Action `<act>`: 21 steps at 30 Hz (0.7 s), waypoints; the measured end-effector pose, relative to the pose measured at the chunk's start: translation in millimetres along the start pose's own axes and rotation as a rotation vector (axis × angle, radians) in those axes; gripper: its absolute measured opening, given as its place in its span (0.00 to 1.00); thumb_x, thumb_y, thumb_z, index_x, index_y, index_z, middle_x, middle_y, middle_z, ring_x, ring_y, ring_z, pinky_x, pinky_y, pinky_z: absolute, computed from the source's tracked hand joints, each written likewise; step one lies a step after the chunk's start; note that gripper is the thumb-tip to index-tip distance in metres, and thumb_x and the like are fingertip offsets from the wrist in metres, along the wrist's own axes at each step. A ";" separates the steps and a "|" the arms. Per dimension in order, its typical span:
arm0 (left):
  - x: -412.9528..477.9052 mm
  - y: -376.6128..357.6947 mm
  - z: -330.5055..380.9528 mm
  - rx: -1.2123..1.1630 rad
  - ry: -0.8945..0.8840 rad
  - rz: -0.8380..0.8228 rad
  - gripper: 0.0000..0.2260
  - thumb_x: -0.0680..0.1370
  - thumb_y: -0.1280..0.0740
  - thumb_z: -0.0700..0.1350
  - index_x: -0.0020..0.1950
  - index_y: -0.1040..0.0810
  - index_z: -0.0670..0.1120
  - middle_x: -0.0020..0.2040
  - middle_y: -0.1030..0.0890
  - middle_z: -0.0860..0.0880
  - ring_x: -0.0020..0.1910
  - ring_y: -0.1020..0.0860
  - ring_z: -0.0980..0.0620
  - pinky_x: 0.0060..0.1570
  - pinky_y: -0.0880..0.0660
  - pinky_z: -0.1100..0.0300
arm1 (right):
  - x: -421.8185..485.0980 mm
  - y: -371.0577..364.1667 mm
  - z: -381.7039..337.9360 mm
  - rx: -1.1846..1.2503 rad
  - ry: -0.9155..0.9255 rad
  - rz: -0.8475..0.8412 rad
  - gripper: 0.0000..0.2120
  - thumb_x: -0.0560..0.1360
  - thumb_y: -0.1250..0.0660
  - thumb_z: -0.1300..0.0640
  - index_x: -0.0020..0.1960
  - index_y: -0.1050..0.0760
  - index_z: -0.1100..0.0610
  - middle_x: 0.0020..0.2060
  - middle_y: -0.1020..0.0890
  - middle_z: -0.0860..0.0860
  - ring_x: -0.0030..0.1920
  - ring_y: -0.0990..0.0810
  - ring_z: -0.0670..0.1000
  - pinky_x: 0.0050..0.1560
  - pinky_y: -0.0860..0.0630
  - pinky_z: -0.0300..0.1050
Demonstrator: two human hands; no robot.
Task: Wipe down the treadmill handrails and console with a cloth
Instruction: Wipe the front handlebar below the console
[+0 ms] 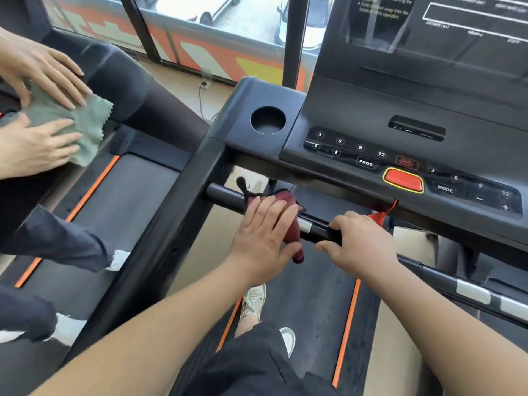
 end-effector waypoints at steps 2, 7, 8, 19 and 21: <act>-7.8 -5.2 -24.3 0.026 -0.060 0.049 0.30 0.81 0.40 0.60 0.80 0.34 0.47 0.76 0.29 0.47 0.78 0.36 0.43 0.79 0.45 0.42 | -3.8 -2.1 1.1 0.009 0.011 0.038 0.22 0.74 0.32 0.33 0.58 0.22 0.48 0.51 0.22 0.45 0.57 0.24 0.51 0.44 0.26 0.46; 8.1 22.0 -67.7 0.113 0.129 -0.046 0.33 0.82 0.53 0.67 0.79 0.33 0.48 0.75 0.28 0.48 0.77 0.36 0.45 0.81 0.51 0.45 | -25.8 -6.9 14.2 0.258 0.024 0.145 0.23 0.75 0.29 0.41 0.67 0.22 0.50 0.58 0.20 0.44 0.62 0.24 0.50 0.56 0.25 0.48; 11.7 22.6 -60.0 0.137 0.185 -0.051 0.34 0.81 0.53 0.68 0.77 0.31 0.48 0.73 0.26 0.48 0.75 0.34 0.44 0.80 0.50 0.44 | -32.0 -6.0 19.4 0.313 0.031 0.193 0.23 0.75 0.27 0.43 0.67 0.22 0.52 0.59 0.20 0.45 0.62 0.24 0.50 0.58 0.25 0.48; 31.9 16.7 -30.3 0.011 -0.053 -0.021 0.24 0.83 0.53 0.55 0.70 0.24 0.52 0.62 0.18 0.52 0.62 0.23 0.47 0.74 0.39 0.49 | -70.9 -12.4 72.9 0.087 -0.154 0.175 0.21 0.73 0.27 0.45 0.63 0.21 0.51 0.54 0.22 0.47 0.60 0.25 0.53 0.45 0.23 0.49; 27.6 20.7 -53.5 0.027 0.133 0.029 0.21 0.84 0.50 0.52 0.65 0.21 0.52 0.57 0.16 0.50 0.59 0.22 0.45 0.74 0.40 0.47 | -68.7 -15.1 74.5 0.055 -0.154 0.207 0.17 0.74 0.27 0.46 0.59 0.20 0.51 0.50 0.22 0.47 0.56 0.24 0.54 0.43 0.24 0.48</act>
Point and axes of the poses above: each hand's wrist, its own x-axis towards the middle knuckle, its own y-axis out of the back of the hand, z = x × y, the point moved 3 cm from there along x, towards the middle knuckle
